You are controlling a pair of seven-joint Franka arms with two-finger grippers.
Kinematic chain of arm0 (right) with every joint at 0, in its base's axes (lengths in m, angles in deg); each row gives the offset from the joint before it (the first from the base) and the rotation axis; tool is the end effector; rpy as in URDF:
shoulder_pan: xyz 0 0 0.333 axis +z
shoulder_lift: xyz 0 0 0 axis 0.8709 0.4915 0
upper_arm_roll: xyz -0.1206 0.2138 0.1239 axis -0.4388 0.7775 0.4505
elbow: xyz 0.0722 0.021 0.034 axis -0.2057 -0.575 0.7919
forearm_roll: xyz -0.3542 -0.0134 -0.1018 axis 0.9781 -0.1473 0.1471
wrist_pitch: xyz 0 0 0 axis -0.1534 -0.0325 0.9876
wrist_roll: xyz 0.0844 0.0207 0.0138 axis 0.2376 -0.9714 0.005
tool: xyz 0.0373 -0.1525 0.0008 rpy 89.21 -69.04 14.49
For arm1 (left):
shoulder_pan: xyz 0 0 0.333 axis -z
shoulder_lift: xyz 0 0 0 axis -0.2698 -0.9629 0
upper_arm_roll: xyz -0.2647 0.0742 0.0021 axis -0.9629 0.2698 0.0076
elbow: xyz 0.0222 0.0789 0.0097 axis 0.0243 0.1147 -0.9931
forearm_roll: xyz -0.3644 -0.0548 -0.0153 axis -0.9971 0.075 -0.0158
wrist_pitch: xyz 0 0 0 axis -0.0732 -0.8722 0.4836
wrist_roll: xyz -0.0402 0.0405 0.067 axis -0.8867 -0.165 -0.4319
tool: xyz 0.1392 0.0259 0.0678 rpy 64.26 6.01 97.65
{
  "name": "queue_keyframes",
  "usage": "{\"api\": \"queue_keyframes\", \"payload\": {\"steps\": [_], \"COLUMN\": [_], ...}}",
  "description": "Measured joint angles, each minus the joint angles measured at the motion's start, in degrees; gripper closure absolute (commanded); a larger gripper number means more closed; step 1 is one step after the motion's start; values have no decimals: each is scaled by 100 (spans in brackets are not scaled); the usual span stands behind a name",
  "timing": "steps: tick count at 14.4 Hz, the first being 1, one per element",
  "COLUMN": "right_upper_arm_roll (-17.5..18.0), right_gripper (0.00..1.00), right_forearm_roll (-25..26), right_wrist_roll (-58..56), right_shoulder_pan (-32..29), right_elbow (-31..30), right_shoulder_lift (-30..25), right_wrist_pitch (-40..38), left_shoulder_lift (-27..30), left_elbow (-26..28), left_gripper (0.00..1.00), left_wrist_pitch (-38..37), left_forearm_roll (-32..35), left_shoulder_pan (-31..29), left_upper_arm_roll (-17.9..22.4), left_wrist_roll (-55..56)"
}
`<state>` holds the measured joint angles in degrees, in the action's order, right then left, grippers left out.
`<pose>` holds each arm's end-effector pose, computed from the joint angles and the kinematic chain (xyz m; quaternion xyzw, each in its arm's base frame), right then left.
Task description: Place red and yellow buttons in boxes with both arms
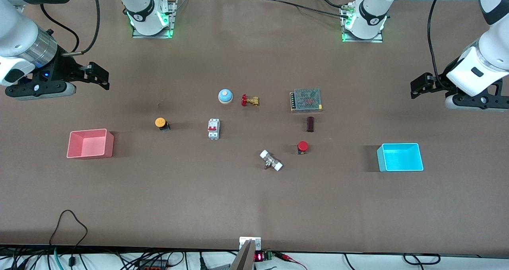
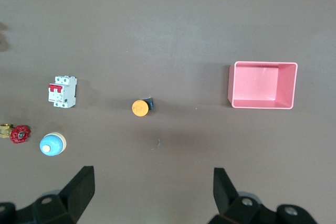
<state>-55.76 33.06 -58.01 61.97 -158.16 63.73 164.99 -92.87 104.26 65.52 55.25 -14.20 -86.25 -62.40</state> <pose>0.5340 0.0779 0.4870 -0.9986 -0.0528 0.0013 0.0057 0.5453 -0.0394 0.4863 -0.9996 0.0231 0.0178 0.0068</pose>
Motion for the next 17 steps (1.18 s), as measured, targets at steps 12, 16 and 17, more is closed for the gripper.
{"api": "queue_keyframes", "payload": {"steps": [12,16,17], "right_upper_arm_roll": [0,2,4], "right_gripper": [0,0,0], "right_forearm_roll": [-2,-3,-3], "right_wrist_roll": [-1,-9,-9], "right_shoulder_pan": [0,7,16], "right_elbow": [-3,-37,-122], "right_shoulder_lift": [226,730,800], "right_wrist_pitch": [-5,52,220], "left_shoulder_lift": [-31,-260,-321], "left_elbow": [0,3,3], "left_gripper": [0,0,0], "left_wrist_pitch": [-60,-432,-488], "left_forearm_roll": [0,0,-2], "left_shoulder_pan": [12,37,43], "left_upper_arm_roll": [-13,-47,-57], "left_wrist_roll": [-5,-5,-5]}}
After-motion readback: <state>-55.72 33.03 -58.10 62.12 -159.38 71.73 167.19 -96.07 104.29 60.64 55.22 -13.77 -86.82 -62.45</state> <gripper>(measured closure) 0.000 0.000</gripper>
